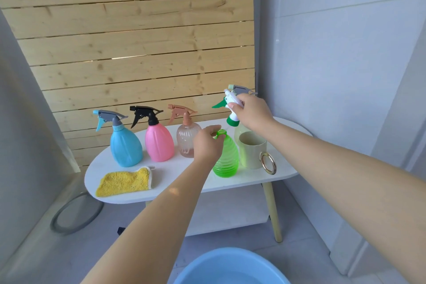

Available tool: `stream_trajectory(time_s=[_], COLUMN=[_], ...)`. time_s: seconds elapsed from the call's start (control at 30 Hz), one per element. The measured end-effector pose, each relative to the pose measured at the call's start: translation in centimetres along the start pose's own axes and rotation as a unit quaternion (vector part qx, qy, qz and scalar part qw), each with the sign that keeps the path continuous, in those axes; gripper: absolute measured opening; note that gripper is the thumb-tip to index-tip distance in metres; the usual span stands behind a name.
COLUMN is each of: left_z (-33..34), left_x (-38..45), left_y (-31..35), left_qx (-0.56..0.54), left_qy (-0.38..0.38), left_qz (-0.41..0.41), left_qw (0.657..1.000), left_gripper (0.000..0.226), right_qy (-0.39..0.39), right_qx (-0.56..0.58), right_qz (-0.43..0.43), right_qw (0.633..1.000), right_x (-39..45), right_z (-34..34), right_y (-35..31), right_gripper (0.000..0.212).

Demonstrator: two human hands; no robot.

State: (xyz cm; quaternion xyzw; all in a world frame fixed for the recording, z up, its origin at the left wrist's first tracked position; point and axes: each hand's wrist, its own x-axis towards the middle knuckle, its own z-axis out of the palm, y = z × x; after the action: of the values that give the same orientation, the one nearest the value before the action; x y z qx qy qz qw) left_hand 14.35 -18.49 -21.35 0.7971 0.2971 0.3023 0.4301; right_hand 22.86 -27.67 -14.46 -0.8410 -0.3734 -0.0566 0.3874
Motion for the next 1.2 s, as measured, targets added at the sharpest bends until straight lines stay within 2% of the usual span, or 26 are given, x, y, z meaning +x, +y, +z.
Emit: stream_trajectory(time_s=[0.2,0.3,0.43,0.5,0.67,0.8,0.87,0.93,1.03,1.1,1.13,1.17,1.2], left_z=[1.1,1.6,2.1,2.3,2.9,3.1,3.2,3.3,3.4,3.5,3.5,3.5,3.5], left_x=[0.1,-0.3,-0.9,-0.9,-0.8,-0.7,-0.6,-0.3,0.0,0.2,0.2,0.3,0.3], left_y=[-1.1,-1.9,-3.0,-3.3,-3.6,-3.8,-3.6,-3.1,-2.5,-2.7,-2.9,-3.1,-3.3], left_qx=[-0.056,-0.078,-0.123,-0.132,-0.133,-0.134,-0.147,-0.159,-0.159,-0.144,-0.134,-0.125,-0.115], left_qy=[0.017,0.016,0.035,0.044,0.068,0.077,0.081,0.083,0.086,0.087,0.084,0.079,0.074], left_qz=[-0.021,-0.038,-0.020,-0.006,0.028,0.023,0.011,-0.005,-0.023,-0.025,-0.020,-0.012,-0.003], left_qw=[0.998,0.996,0.992,0.990,0.988,0.988,0.986,0.984,0.983,0.985,0.987,0.989,0.991], left_gripper=[0.046,0.043,0.036,0.034,0.040,0.041,0.042,0.043,0.045,0.045,0.046,0.046,0.047], right_qy=[-0.074,-0.145,-0.219,-0.238,-0.252,-0.257,-0.248,-0.227,-0.194,-0.232,-0.269,-0.290,-0.290], right_qx=[0.025,-0.050,-0.131,-0.159,-0.203,-0.217,-0.246,-0.275,-0.246,-0.299,-0.302,-0.284,-0.260], right_qz=[-0.017,-0.018,-0.033,-0.038,-0.028,-0.002,0.006,0.022,0.009,-0.033,-0.022,-0.020,-0.033], right_qw=[0.997,0.988,0.966,0.957,0.946,0.942,0.937,0.934,0.950,0.925,0.914,0.914,0.920], right_x=[1.0,1.9,3.1,3.5,4.6,4.6,4.7,4.5,5.0,4.9,4.8,4.9,4.9], right_z=[2.1,2.4,2.2,2.2,2.5,2.8,2.9,3.0,3.2,2.8,2.6,2.4,2.0], right_y=[0.1,-0.5,-1.6,-2.2,-3.2,-3.5,-3.6,-3.9,-3.8,-3.9,-4.0,-3.8,-3.7], right_gripper=[0.026,0.039,0.027,0.032,0.032,0.035,0.028,0.030,0.030,0.024,0.018,0.021,0.037])
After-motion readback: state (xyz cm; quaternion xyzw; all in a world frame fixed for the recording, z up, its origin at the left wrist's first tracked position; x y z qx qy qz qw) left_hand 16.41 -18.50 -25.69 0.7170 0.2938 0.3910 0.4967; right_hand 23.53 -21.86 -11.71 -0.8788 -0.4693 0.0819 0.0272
